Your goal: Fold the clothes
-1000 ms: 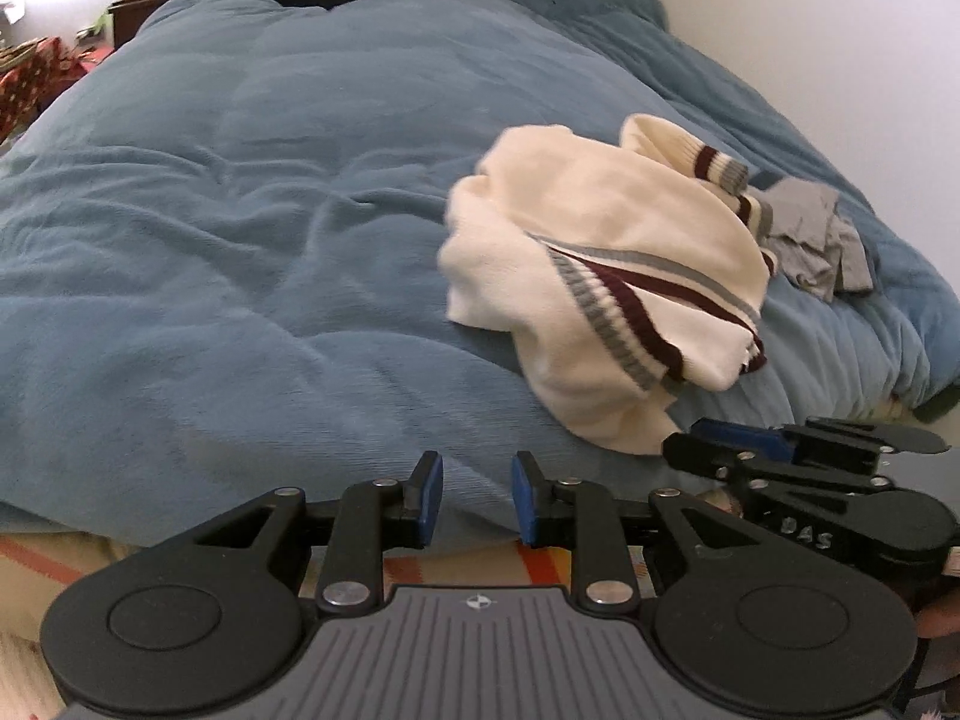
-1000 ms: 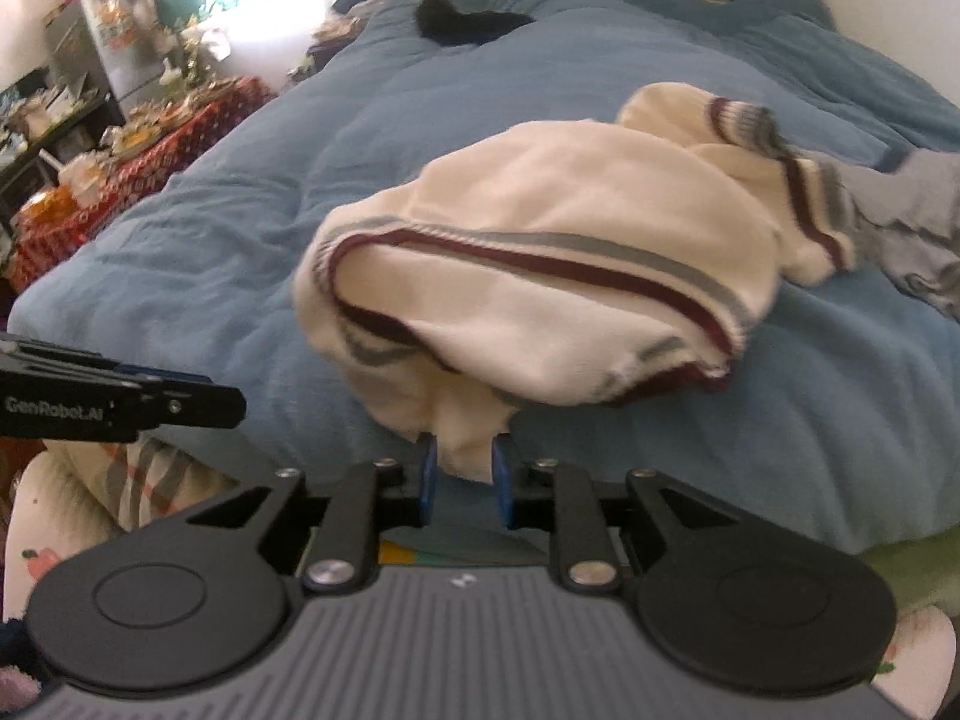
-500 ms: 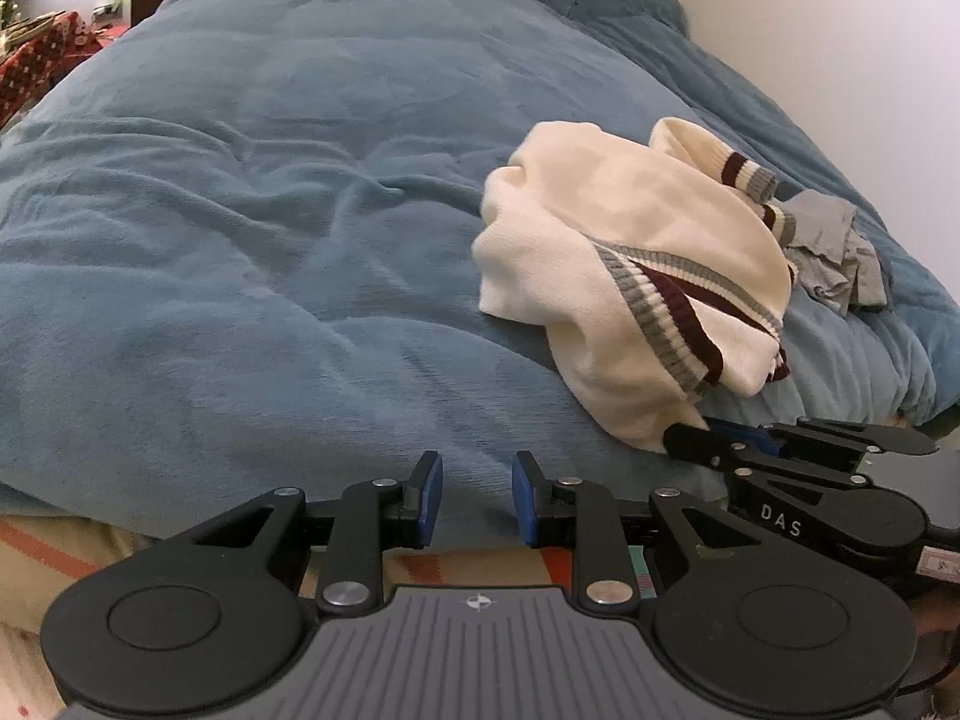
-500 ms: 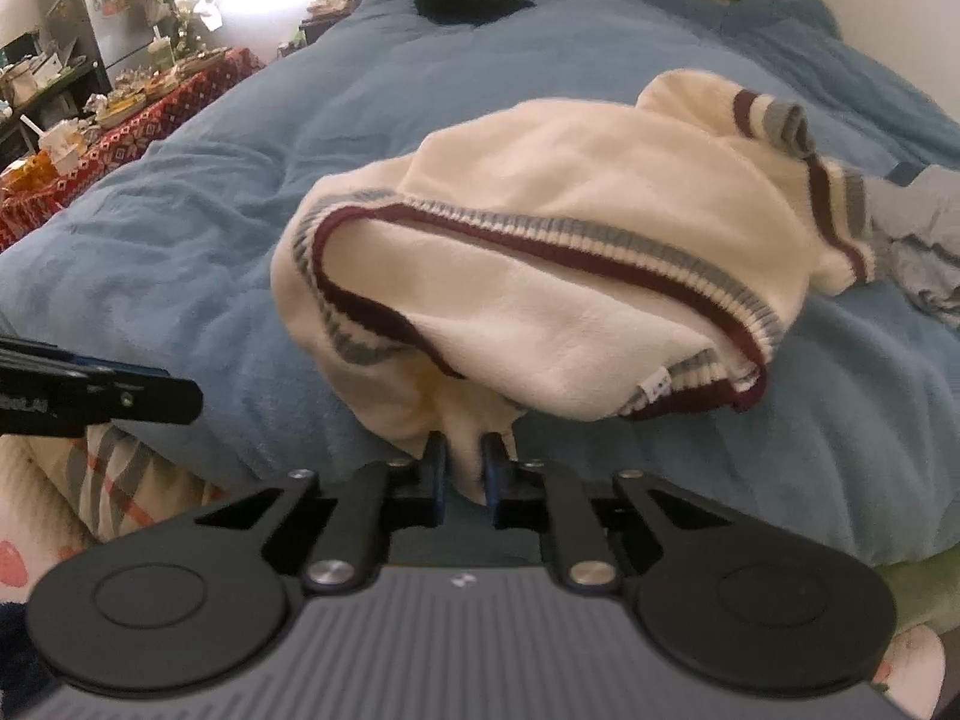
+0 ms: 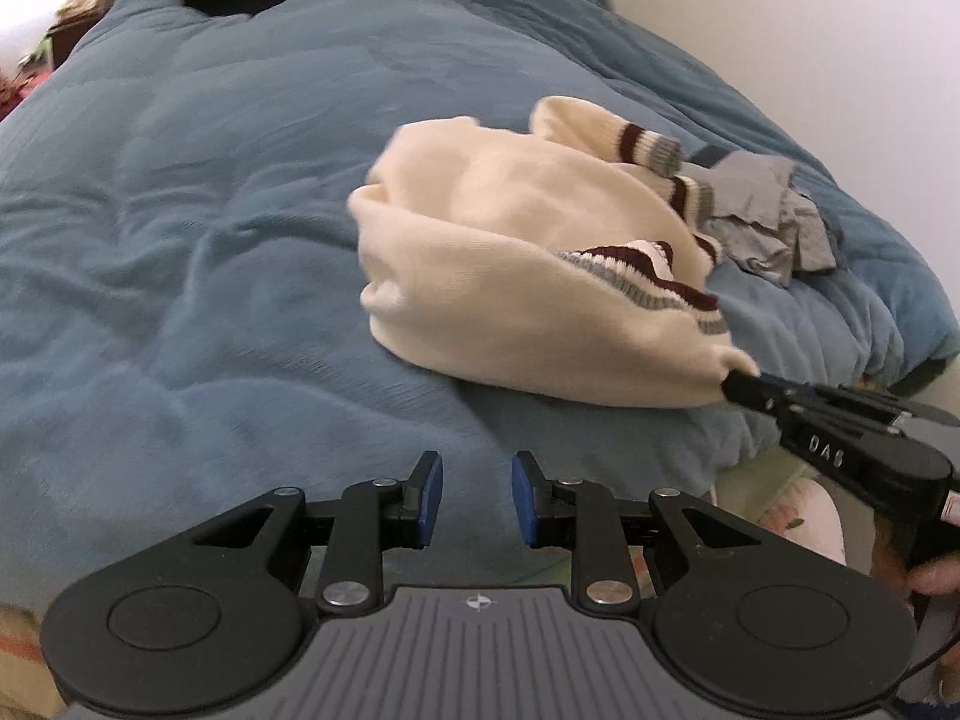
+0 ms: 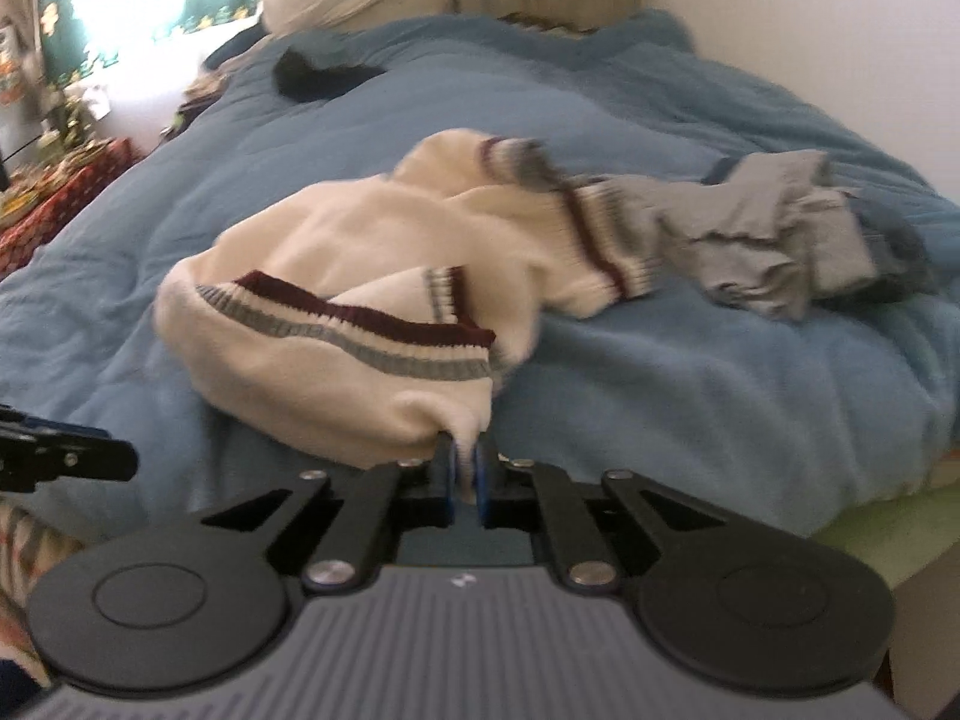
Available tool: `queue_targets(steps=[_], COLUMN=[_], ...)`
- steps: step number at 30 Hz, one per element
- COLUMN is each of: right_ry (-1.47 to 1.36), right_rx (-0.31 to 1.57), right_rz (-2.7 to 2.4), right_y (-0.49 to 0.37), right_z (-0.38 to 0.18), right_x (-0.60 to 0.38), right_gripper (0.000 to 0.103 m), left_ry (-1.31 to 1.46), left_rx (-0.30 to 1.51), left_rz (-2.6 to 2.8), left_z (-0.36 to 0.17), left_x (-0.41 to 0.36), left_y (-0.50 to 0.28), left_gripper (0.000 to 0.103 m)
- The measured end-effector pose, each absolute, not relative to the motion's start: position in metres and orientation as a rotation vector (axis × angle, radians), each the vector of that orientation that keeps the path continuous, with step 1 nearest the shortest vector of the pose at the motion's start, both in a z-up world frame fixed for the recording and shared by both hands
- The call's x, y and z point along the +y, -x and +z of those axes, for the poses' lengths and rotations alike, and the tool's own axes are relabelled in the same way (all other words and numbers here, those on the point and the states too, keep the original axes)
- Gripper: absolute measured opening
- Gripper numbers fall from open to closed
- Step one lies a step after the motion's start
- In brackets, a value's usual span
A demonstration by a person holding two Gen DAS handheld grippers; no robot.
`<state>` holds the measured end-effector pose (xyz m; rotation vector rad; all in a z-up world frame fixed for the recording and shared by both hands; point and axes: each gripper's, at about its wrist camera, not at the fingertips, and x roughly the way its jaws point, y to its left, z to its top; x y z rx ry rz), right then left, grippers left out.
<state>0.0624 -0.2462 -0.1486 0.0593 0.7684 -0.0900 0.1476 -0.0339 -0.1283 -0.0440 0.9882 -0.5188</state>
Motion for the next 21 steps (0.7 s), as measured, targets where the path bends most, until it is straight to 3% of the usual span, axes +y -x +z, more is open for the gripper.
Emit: queue_targets(steps=[15, 21], right_ry=[-0.209, -0.164], right_rx=[0.759, 0.778], right_rz=[-0.207, -0.198], right_y=[-0.065, -0.070], right_z=[-0.143, -0.155], right_x=[-0.345, -0.330], right_gripper=[0.006, 0.006], left_ry=[-0.048, -0.076], left_rx=[0.989, 0.983], left_rz=[-0.625, -0.628], left_z=[-0.121, -0.116], left_x=[-0.119, -0.121], left_y=[-0.153, -0.160], left_gripper=[0.025, 0.025])
